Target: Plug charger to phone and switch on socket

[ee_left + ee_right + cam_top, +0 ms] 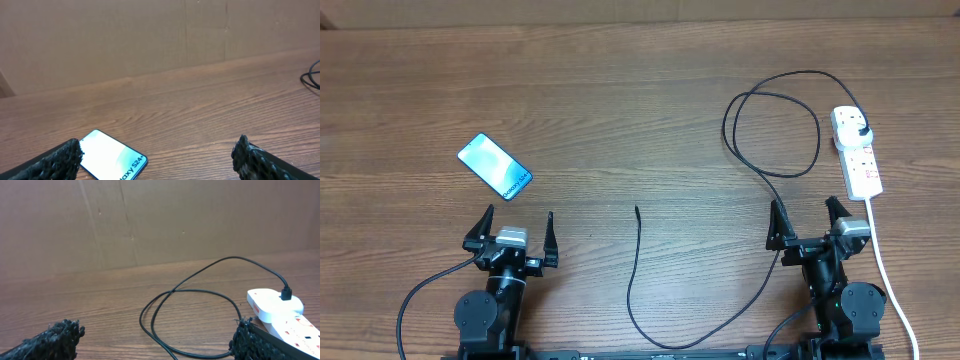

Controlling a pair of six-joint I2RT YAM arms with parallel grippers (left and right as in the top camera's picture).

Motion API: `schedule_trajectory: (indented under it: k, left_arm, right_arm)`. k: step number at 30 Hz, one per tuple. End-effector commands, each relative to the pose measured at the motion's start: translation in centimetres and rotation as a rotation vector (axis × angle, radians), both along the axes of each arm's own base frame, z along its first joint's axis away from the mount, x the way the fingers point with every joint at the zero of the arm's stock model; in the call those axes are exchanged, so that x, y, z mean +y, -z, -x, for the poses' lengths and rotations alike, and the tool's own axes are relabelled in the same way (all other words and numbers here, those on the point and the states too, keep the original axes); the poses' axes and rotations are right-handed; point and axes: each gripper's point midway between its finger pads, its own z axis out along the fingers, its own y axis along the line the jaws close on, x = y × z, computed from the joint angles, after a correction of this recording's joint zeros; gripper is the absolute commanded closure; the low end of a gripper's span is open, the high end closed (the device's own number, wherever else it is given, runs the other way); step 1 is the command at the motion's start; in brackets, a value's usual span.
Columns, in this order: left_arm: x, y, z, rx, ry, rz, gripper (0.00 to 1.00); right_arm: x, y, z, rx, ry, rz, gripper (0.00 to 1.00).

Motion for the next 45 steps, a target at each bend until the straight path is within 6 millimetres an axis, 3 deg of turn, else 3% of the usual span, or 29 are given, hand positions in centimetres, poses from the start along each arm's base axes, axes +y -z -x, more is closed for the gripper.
schedule_trajectory:
  k: [1,45]
  left_arm:
    - [0.35,0.04,0.01,-0.001,-0.018,0.017,0.01]
    - [0.42,0.05,0.00,0.003,-0.024,0.055,0.01]
  right_arm:
    - [-0.07,0.18,-0.01,-0.004,0.006,0.004,0.00]
    - [-0.07,0.16,-0.01,-0.005,0.006,0.004,0.00]
